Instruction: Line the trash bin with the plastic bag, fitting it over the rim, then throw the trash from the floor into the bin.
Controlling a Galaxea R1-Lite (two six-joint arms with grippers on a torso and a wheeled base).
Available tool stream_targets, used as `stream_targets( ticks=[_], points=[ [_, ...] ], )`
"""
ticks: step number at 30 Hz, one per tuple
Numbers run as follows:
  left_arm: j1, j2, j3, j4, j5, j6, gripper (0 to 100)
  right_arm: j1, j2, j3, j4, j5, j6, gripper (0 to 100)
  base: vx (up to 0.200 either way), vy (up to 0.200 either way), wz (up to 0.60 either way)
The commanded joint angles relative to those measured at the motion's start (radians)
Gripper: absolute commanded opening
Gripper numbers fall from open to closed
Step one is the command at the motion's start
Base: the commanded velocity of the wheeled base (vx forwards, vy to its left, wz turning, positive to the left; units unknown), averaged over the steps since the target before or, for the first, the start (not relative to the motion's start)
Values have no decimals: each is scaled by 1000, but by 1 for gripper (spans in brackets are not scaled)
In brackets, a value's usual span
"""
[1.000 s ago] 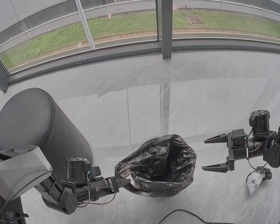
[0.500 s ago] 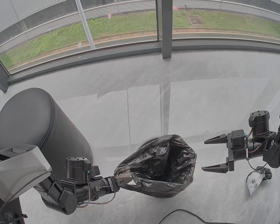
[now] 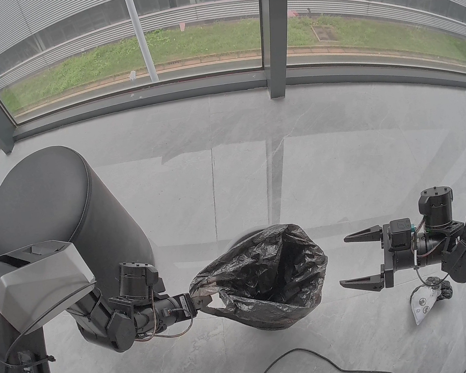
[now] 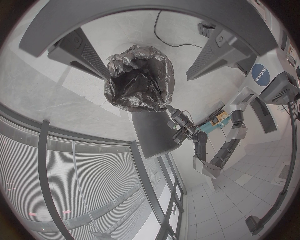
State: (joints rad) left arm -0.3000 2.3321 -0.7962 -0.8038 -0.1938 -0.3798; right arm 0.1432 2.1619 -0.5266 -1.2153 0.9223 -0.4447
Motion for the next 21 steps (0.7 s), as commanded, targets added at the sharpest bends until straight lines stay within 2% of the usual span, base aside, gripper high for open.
stream_targets(
  ticks=[1, 5, 10, 16, 21],
  points=[
    [-2, 46, -67, 77, 65, -1, 100, -4, 1, 25, -16, 0, 3, 100, 0, 0, 0],
    [-2, 79, -129, 144, 100, -4, 100, -13, 6, 28, -18, 0, 3, 100, 0, 0, 0],
    [-2, 115, -207, 196, 105, -4, 100, -27, 9, 28, -18, 1, 3, 100, 0, 0, 0],
    [12, 142, -232, 233, 128, -21, 100, -27, 9, 28, -18, -2, 3, 100, 0, 0, 0],
    [21, 73, -222, 233, 93, -16, 100, -27, 7, 28, -18, -2, 1, 100, 0, 0, 0]
  ],
)
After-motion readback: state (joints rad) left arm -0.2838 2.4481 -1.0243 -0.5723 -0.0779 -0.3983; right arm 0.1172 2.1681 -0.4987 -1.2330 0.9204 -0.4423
